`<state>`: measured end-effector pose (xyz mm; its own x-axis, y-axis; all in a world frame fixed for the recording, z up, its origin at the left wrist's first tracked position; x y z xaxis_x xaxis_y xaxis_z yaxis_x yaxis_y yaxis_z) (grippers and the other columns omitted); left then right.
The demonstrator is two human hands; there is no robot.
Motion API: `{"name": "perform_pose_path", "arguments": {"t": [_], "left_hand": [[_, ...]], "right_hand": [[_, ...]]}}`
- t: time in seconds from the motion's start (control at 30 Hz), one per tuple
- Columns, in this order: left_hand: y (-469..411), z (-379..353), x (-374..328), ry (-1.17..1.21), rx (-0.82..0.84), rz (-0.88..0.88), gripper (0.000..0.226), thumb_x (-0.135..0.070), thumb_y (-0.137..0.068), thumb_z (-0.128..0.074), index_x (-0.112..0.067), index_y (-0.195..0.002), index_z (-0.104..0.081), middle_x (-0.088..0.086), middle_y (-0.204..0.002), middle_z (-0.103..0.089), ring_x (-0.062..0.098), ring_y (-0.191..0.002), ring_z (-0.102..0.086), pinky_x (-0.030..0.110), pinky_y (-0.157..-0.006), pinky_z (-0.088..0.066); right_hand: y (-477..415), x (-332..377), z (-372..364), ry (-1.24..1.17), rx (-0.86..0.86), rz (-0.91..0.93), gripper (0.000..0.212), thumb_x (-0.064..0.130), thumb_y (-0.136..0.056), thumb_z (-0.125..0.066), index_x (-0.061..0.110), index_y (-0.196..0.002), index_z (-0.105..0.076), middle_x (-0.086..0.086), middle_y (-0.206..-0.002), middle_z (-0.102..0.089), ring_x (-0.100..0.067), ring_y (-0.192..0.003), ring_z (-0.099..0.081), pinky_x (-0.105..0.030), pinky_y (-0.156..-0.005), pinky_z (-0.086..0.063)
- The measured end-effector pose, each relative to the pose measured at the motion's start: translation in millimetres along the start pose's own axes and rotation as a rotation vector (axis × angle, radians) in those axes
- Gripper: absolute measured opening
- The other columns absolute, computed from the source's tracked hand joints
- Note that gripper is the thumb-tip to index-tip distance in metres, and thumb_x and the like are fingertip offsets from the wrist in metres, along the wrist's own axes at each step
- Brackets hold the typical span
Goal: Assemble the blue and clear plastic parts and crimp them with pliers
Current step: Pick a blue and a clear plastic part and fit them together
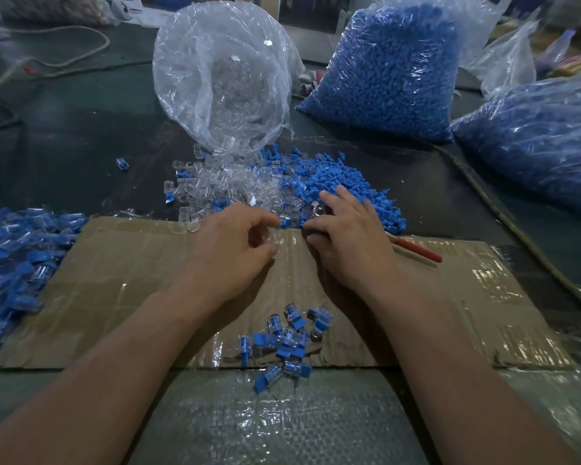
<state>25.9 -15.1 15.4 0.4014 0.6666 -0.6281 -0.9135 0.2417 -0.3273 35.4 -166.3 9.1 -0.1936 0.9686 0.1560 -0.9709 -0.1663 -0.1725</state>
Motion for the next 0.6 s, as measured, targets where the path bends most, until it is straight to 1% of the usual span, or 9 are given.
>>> {"name": "perform_pose_path", "arguments": {"t": [0.07, 0.13, 0.2, 0.23, 0.3, 0.37, 0.47, 0.53, 0.6], "left_hand": [[-0.1, -0.2, 0.1, 0.025, -0.001, 0.018, 0.028, -0.01, -0.076, -0.073, -0.016, -0.102, -0.066, -0.014, -0.076, -0.053, -0.003, -0.068, -0.05, -0.001, -0.067, -0.037], [-0.2, -0.4, 0.8, 0.056, -0.008, 0.042, 0.024, -0.01, -0.075, -0.074, -0.018, -0.095, -0.063, -0.016, -0.075, -0.054, -0.004, -0.067, -0.052, -0.003, -0.066, -0.037], [0.2, -0.6, 2.1, 0.089, -0.016, 0.065, 0.024, -0.01, -0.075, -0.074, -0.022, -0.088, -0.058, -0.015, -0.075, -0.055, -0.003, -0.066, -0.054, -0.003, -0.063, -0.038], [0.3, -0.8, 2.1, 0.103, -0.015, 0.07, 0.026, -0.011, -0.075, -0.074, -0.024, -0.088, -0.056, -0.014, -0.075, -0.056, -0.002, -0.066, -0.055, -0.002, -0.062, -0.039], [0.4, -1.0, 1.4, 0.13, -0.008, 0.07, 0.033, -0.011, -0.076, -0.073, -0.03, -0.094, -0.054, -0.014, -0.076, -0.057, -0.003, -0.067, -0.056, 0.005, -0.057, -0.044], [1.1, 0.2, 1.6, 0.156, -0.014, 0.075, 0.039, -0.012, -0.077, -0.072, -0.035, -0.104, -0.055, -0.015, -0.079, -0.057, -0.003, -0.068, -0.056, 0.007, -0.057, -0.043], [1.1, 0.1, 1.9, 0.131, -0.007, 0.073, 0.036, -0.014, -0.078, -0.071, -0.027, -0.11, -0.063, -0.018, -0.081, -0.056, -0.004, -0.07, -0.056, 0.001, -0.061, -0.043], [1.0, -0.6, 2.1, 0.124, -0.003, 0.078, 0.038, -0.014, -0.078, -0.072, -0.023, -0.113, -0.063, -0.019, -0.081, -0.055, -0.004, -0.07, -0.057, -0.004, -0.063, -0.039], [0.2, -1.0, 2.1, 0.118, -0.01, 0.08, 0.039, -0.013, -0.078, -0.071, -0.02, -0.115, -0.062, -0.02, -0.08, -0.053, -0.004, -0.068, -0.056, -0.006, -0.062, -0.037]], "right_hand": [[0.6, -4.7, 0.6, -0.003, 0.032, -0.01, 0.035, 0.024, -0.092, -0.051, 0.032, -0.126, -0.054, -0.001, -0.153, -0.02, -0.02, -0.142, -0.006, -0.044, -0.114, -0.004], [0.6, -9.9, 1.4, -0.023, 0.07, -0.029, 0.042, 0.019, -0.092, -0.051, 0.032, -0.131, -0.048, -0.001, -0.154, -0.016, -0.02, -0.142, -0.004, -0.043, -0.114, -0.005], [0.5, -12.6, 1.4, -0.04, 0.09, -0.041, 0.044, 0.017, -0.091, -0.052, 0.032, -0.132, -0.047, 0.0, -0.155, -0.014, -0.019, -0.142, -0.004, -0.041, -0.115, -0.006], [0.3, -13.0, 1.5, -0.046, 0.086, -0.041, 0.042, 0.017, -0.091, -0.052, 0.031, -0.131, -0.049, 0.0, -0.154, -0.015, -0.019, -0.142, -0.005, -0.04, -0.114, -0.006], [-0.5, -11.7, 3.0, -0.051, 0.055, -0.031, 0.035, 0.019, -0.091, -0.053, 0.028, -0.124, -0.056, -0.002, -0.153, -0.02, -0.02, -0.141, -0.01, -0.037, -0.114, -0.009], [-0.8, -10.0, 4.6, -0.057, 0.025, -0.026, 0.028, 0.022, -0.091, -0.054, 0.025, -0.117, -0.062, -0.004, -0.151, -0.026, -0.021, -0.139, -0.017, -0.035, -0.112, -0.013], [0.1, -8.9, 3.6, -0.039, 0.029, -0.031, 0.028, 0.025, -0.091, -0.053, 0.026, -0.118, -0.061, -0.004, -0.15, -0.026, -0.022, -0.139, -0.017, -0.038, -0.112, -0.014], [0.9, -8.2, 3.0, -0.038, 0.031, -0.029, 0.032, 0.022, -0.09, -0.053, 0.027, -0.122, -0.058, -0.003, -0.151, -0.025, -0.021, -0.14, -0.014, -0.042, -0.114, -0.011], [1.7, -7.4, 4.3, -0.055, 0.03, -0.026, 0.039, 0.02, -0.088, -0.054, 0.027, -0.126, -0.053, -0.001, -0.152, -0.023, -0.018, -0.141, -0.009, -0.045, -0.115, -0.006]]}}
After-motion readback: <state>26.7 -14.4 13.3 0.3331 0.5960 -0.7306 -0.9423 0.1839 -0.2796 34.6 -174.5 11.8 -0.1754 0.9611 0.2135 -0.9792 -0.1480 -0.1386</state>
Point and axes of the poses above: each hand's wrist, its own y-axis away from the middle knuckle, its own z-axis out of the back of the hand, x = y × z, the point moved 5 cm from there along -y, towards the middle knuckle
